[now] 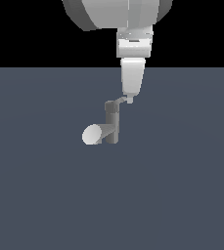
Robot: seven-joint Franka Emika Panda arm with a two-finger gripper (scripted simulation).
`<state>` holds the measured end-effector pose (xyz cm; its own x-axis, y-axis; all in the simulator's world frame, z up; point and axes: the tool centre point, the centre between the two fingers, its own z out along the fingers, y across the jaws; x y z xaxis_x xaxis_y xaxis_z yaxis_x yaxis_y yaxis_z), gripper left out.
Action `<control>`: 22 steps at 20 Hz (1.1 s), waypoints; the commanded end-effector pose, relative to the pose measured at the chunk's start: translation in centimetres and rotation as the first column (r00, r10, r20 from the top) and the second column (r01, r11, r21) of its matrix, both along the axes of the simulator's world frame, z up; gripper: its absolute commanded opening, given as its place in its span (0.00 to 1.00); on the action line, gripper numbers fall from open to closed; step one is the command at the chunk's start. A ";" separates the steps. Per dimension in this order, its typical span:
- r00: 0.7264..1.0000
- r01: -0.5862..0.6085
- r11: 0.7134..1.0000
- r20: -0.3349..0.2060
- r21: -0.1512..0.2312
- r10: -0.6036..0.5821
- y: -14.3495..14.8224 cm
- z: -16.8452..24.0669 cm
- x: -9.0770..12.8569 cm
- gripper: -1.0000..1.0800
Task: Turn on the faucet by rotating a designated handle.
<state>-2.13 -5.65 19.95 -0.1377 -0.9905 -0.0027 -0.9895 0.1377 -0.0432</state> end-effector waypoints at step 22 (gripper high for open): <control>0.999 0.039 0.999 -0.018 0.006 -0.039 6.2 -0.6 -1.5 0.00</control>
